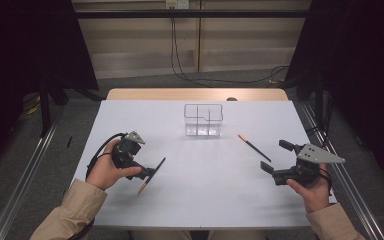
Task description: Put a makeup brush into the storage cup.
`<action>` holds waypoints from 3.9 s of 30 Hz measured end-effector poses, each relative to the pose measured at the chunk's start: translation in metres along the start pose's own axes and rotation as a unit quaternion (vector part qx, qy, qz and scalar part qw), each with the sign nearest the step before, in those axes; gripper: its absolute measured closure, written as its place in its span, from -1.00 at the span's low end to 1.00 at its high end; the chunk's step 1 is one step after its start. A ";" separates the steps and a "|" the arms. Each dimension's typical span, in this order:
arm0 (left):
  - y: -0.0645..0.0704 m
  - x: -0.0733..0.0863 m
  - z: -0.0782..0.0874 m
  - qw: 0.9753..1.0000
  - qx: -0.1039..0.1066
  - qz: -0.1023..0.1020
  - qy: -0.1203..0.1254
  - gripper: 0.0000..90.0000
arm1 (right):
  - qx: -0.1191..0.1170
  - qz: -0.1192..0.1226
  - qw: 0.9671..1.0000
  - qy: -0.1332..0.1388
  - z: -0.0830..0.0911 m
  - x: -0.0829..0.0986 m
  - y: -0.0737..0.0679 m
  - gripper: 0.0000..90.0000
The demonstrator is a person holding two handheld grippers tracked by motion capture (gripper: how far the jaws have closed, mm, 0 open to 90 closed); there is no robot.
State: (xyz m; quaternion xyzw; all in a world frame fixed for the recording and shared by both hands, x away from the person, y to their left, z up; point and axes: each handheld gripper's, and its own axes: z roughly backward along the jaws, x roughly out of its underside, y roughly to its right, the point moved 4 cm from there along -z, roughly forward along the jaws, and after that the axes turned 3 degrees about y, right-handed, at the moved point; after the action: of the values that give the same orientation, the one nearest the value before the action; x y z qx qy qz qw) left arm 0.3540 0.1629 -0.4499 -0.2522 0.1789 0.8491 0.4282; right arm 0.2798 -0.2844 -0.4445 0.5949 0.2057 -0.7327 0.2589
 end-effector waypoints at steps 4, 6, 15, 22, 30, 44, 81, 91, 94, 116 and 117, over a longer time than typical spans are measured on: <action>0.002 0.002 -0.003 1.000 0.006 0.009 -0.025 -1.00 | 0.000 0.000 1.000 0.000 0.000 0.000 0.000 -1.00; 0.002 0.002 -0.005 0.999 0.006 0.010 -0.036 -1.00 | 0.000 0.000 1.000 0.000 0.000 0.000 0.000 -1.00; 0.005 0.005 -0.012 0.995 0.001 0.036 -0.093 -1.00 | -0.003 0.004 1.000 -0.006 -0.002 0.002 -0.001 -1.00; 0.008 0.006 -0.017 0.993 0.006 0.046 -0.113 -1.00 | -0.005 0.004 1.000 -0.006 -0.002 0.002 -0.001 -1.00; 0.008 0.008 -0.017 0.991 0.005 0.043 -0.129 -0.98 | -0.005 0.004 1.000 -0.007 -0.002 0.002 -0.001 -1.00; 0.014 0.007 -0.015 0.990 0.036 0.058 -0.120 -0.25 | -0.005 0.005 1.000 -0.006 -0.001 0.001 -0.002 -1.00; 0.015 0.017 -0.026 0.979 0.014 0.052 -0.199 0.47 | -0.003 0.011 1.000 -0.011 -0.002 0.002 -0.002 -1.00; 0.015 0.015 -0.028 0.974 -0.010 0.042 -0.221 0.70 | -0.003 0.011 1.000 -0.009 -0.002 0.002 -0.001 -1.00; 0.014 0.014 -0.029 0.974 -0.014 0.045 -0.224 0.80 | -0.003 0.010 1.000 -0.010 -0.002 0.002 -0.001 -1.00; 0.010 0.015 -0.032 0.973 -0.004 0.057 -0.226 0.84 | -0.005 0.018 1.000 -0.011 -0.002 0.002 -0.003 -1.00; 0.010 0.016 -0.032 0.973 -0.004 0.057 -0.223 0.84 | -0.005 0.018 1.000 -0.012 -0.002 0.002 -0.003 -1.00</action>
State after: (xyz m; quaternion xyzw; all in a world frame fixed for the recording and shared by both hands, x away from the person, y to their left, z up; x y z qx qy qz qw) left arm 0.3464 0.1510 -0.4838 -0.0475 0.0892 0.9078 0.4071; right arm 0.2795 -0.2811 -0.4467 0.5886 0.1955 -0.7339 0.2771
